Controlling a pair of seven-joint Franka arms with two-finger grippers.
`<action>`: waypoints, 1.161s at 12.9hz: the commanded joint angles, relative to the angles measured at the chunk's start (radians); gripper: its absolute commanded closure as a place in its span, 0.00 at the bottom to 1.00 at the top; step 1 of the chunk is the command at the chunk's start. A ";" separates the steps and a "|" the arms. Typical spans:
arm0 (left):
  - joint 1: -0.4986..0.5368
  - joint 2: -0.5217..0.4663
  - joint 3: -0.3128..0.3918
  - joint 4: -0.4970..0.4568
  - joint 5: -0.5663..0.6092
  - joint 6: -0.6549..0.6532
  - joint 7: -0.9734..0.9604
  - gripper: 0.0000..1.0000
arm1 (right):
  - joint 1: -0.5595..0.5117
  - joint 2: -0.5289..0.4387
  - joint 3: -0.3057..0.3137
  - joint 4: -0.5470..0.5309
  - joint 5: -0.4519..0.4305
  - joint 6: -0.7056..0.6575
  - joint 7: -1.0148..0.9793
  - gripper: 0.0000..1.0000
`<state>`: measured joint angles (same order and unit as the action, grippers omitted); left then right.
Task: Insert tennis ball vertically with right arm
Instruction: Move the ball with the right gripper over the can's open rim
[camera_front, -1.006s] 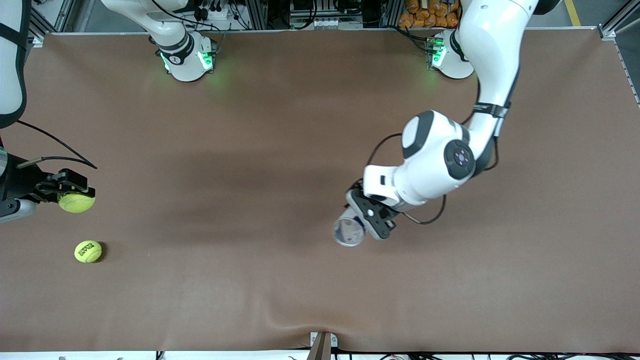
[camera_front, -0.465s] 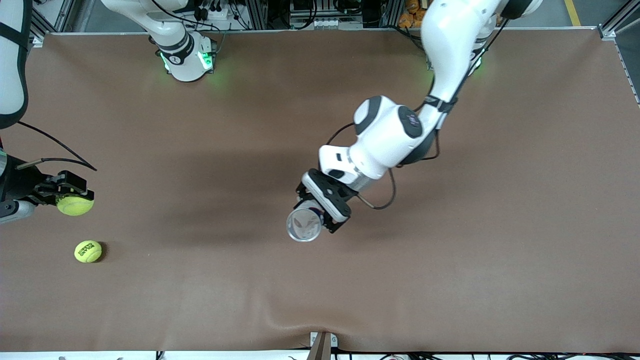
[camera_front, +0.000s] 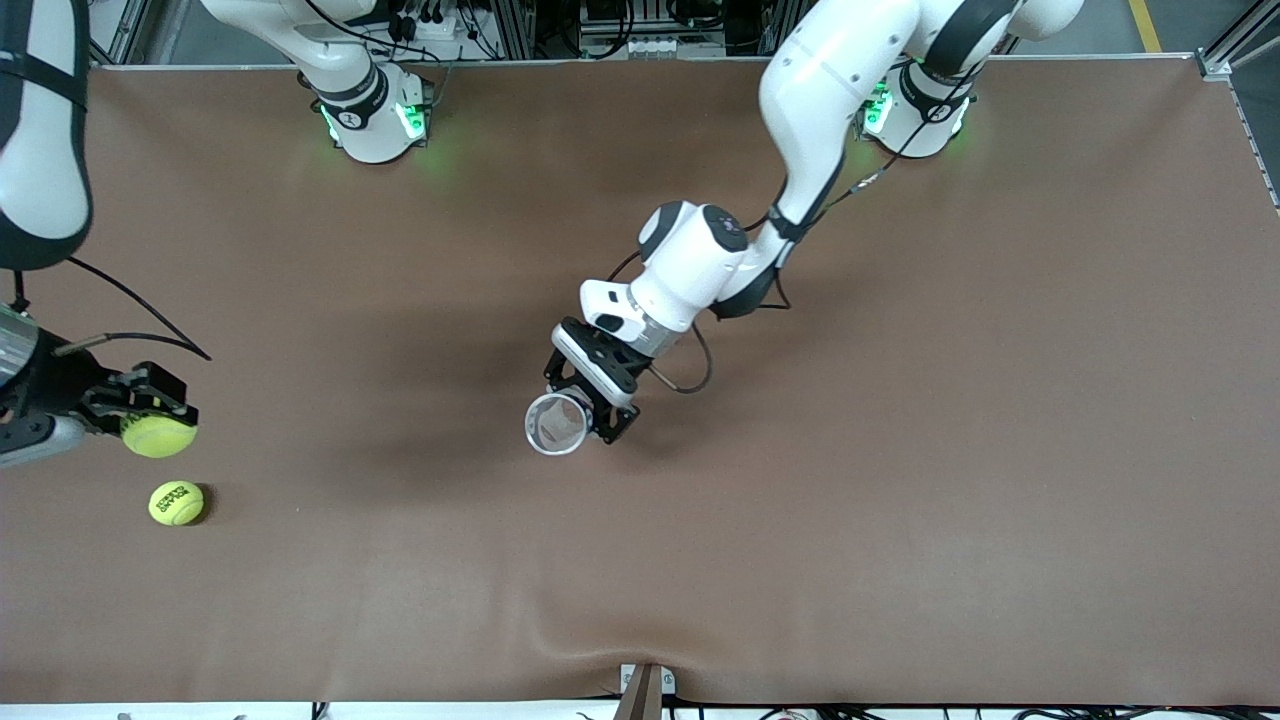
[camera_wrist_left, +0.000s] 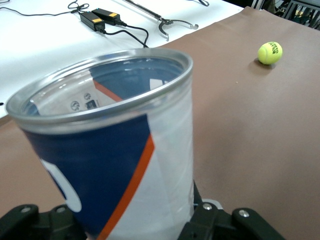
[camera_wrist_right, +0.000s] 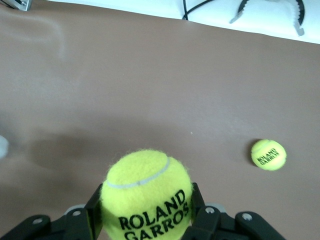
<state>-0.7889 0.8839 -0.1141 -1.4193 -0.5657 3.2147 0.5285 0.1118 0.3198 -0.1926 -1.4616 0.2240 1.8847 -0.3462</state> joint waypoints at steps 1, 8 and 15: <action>-0.050 0.044 0.014 0.020 -0.014 0.101 0.001 0.40 | 0.070 0.005 -0.002 0.003 0.000 0.014 0.164 0.98; -0.110 0.099 0.020 0.022 -0.011 0.247 0.013 0.40 | 0.284 0.007 -0.002 0.001 0.005 0.034 0.637 0.98; -0.115 0.139 0.017 0.020 -0.014 0.287 0.011 0.39 | 0.529 0.065 -0.005 -0.006 -0.029 0.148 1.114 0.99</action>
<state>-0.8901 1.0059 -0.1066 -1.4177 -0.5657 3.4741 0.5304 0.5982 0.3522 -0.1837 -1.4654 0.2169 1.9892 0.6830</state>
